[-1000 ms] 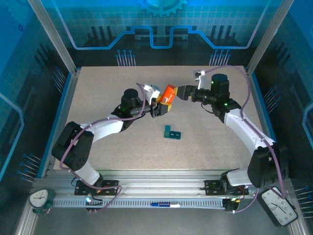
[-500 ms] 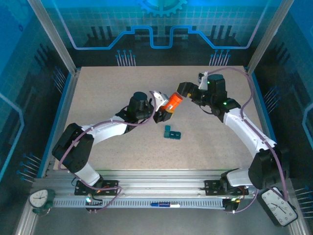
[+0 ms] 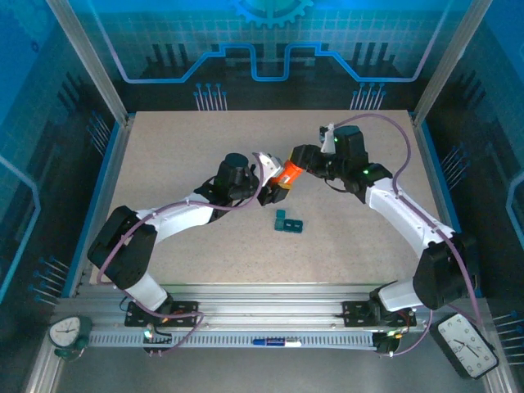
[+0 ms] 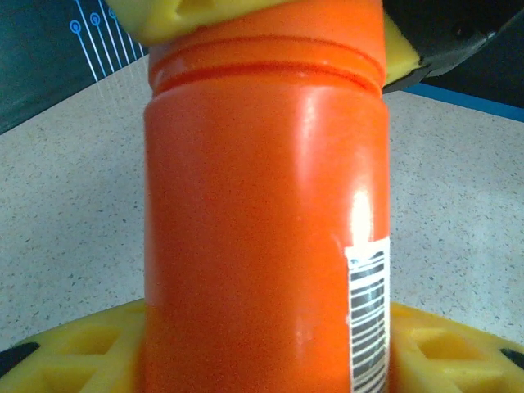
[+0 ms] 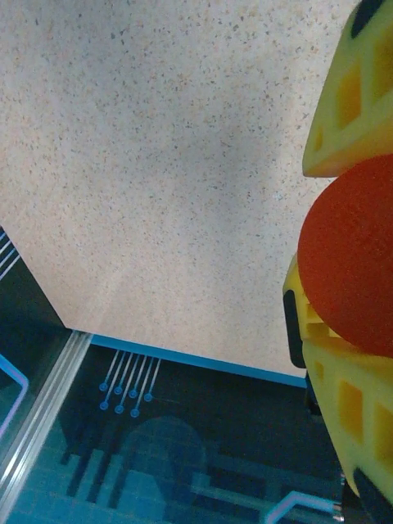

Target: Sort the pills into containers

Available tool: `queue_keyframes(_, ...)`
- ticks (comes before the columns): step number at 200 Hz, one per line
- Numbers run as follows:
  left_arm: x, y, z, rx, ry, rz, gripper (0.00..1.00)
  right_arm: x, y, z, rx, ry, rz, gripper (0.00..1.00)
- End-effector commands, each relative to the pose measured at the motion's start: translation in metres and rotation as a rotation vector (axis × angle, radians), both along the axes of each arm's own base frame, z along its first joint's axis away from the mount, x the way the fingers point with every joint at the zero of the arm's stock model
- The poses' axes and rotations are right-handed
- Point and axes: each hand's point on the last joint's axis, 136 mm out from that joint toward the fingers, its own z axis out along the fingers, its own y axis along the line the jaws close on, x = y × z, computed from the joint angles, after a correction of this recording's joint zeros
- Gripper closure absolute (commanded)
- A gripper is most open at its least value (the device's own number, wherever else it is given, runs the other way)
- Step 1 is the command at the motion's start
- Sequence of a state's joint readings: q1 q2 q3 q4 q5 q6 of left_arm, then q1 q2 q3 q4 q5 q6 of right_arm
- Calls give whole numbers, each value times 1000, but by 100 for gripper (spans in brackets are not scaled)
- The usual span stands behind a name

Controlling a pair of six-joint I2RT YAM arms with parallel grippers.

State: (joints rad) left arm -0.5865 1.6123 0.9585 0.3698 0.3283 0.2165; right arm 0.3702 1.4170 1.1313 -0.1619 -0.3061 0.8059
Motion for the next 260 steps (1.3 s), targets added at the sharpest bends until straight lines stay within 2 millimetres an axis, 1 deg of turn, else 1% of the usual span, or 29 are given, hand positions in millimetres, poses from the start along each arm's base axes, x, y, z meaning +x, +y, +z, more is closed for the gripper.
queue_keyframes(1,4,-4,32,-48,-78,2,100,-6,6,-4,8,-21,56,57)
queue_keyframes(18,2,-3,37,-74,-66,-7,100,-6,6,1,15,-93,115,58)
queue_keyframes(26,1,-1,40,-94,-53,-13,100,-5,5,5,1,-149,148,57)
queue_keyframes(46,-5,4,53,-198,13,-69,100,-11,10,18,-40,-312,280,55)
queue_keyframes(59,-9,9,63,-277,62,-116,100,-14,10,20,-69,-369,339,53)
queue_keyframes(69,-9,11,68,-324,91,-136,100,-13,8,19,-77,-379,350,51)
queue_keyframes(88,-7,12,69,-348,113,-136,100,-11,4,25,-39,-374,349,41)
queue_keyframes(106,-3,14,63,-320,114,-114,100,-9,-1,39,16,-368,308,23)
queue_keyframes(125,3,16,55,-273,98,-75,100,-11,-2,53,64,-358,282,14)
queue_keyframes(137,6,17,52,-245,84,-52,100,-11,-4,59,76,-340,263,6)
queue_keyframes(143,7,17,50,-231,77,-46,100,-9,-6,61,75,-325,239,0)
queue_keyframes(171,6,14,39,-135,21,-22,100,-2,-19,59,69,-270,126,0)
queue_keyframes(196,5,10,30,-52,-31,-3,100,3,-24,52,71,-202,94,0)
queue_keyframes(208,6,9,27,-22,-51,8,100,3,-23,45,57,-160,95,9)
queue_keyframes(224,7,9,24,13,-82,25,100,6,-30,27,14,-78,42,19)
queue_keyframes(240,8,9,23,34,-100,29,100,6,-34,14,-13,-34,1,22)
queue_keyframes(260,8,8,20,48,-104,31,100,3,-26,5,-23,-16,7,23)
